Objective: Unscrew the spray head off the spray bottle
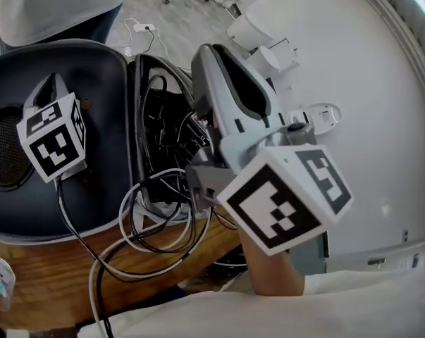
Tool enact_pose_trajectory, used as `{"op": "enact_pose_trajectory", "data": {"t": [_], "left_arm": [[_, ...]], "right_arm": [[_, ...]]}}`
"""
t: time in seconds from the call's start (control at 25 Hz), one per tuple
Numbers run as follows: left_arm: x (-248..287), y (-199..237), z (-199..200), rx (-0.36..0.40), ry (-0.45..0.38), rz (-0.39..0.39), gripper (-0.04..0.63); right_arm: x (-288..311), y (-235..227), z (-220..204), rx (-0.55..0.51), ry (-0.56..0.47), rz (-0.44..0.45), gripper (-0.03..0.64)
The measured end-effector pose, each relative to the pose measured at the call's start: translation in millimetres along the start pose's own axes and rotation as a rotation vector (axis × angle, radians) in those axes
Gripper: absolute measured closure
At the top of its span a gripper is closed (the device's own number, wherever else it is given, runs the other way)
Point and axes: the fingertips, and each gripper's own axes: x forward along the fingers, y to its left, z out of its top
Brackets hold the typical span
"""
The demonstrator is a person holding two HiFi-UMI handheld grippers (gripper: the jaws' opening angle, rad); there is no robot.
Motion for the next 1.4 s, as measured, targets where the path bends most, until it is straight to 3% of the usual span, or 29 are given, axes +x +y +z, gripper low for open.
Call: {"op": "enact_pose_trajectory", "data": {"t": [0.08, 0.24, 0.28, 0.32, 0.36, 0.4, 0.52, 0.72, 0.76, 0.84, 0.88, 0.96, 1.04, 1.12, 1.2, 1.28, 1.4], "left_arm": [[0, 0, -1, 0.002, 0.004, 0.002, 0.598], [0, 1, -1, 0.003, 0.006, 0.000, 0.597], [0, 1, -1, 0.002, 0.006, 0.000, 0.597], [0, 2, -1, 0.002, 0.005, 0.000, 0.597], [-1, 2, 0, 0.001, 0.005, 0.001, 0.597], [-1, 2, 0, 0.002, 0.005, 0.001, 0.597], [-1, 3, 1, 0.003, 0.003, 0.003, 0.597], [-1, 2, 0, 0.000, 0.003, 0.003, 0.597], [-1, 2, 0, 0.000, 0.003, 0.002, 0.598], [-1, 2, 0, -0.001, 0.003, 0.003, 0.597], [-1, 2, 1, -0.001, 0.003, 0.003, 0.598], [-1, 1, 0, 0.000, 0.003, 0.003, 0.597], [-1, 2, 0, 0.001, 0.004, 0.003, 0.597], [-1, 2, 0, 0.000, 0.004, 0.004, 0.598], [-1, 1, 1, 0.000, 0.003, 0.004, 0.597], [-1, 1, 1, 0.000, 0.004, 0.003, 0.597], [-1, 0, 0, 0.002, 0.004, 0.002, 0.597]], "right_arm": [[-6, -8, -3, 0.256, -0.038, 0.040, 0.380], [-30, -32, -30, 0.747, -0.128, -0.007, 0.365], [-35, -35, -41, 0.898, -0.135, 0.000, 0.372], [-39, -35, -53, 1.022, -0.136, 0.008, 0.432], [-43, -35, -62, 1.093, -0.127, 0.006, 0.572], [-47, -34, -70, 1.102, -0.109, -0.007, 0.623], [-54, -33, -73, 0.918, -0.055, -0.052, 0.623], [-42, -41, -43, 0.293, 0.045, -0.129, 0.620], [-36, -40, -39, 0.156, 0.073, -0.132, 0.604], [-21, -32, -36, -0.131, 0.132, -0.108, 0.428], [-13, -27, -38, -0.262, 0.160, -0.095, 0.383], [-3, -20, -47, -0.447, 0.209, -0.097, 0.377], [2, -17, -54, -0.554, 0.251, -0.126, 0.394], [2, -13, -58, -0.628, 0.270, -0.154, 0.616], [3, -6, -62, -0.595, 0.267, -0.141, 0.623], [3, -3, -60, -0.412, 0.226, -0.109, 0.623], [-5, -14, -50, -0.016, 0.125, -0.085, 0.623]]}}
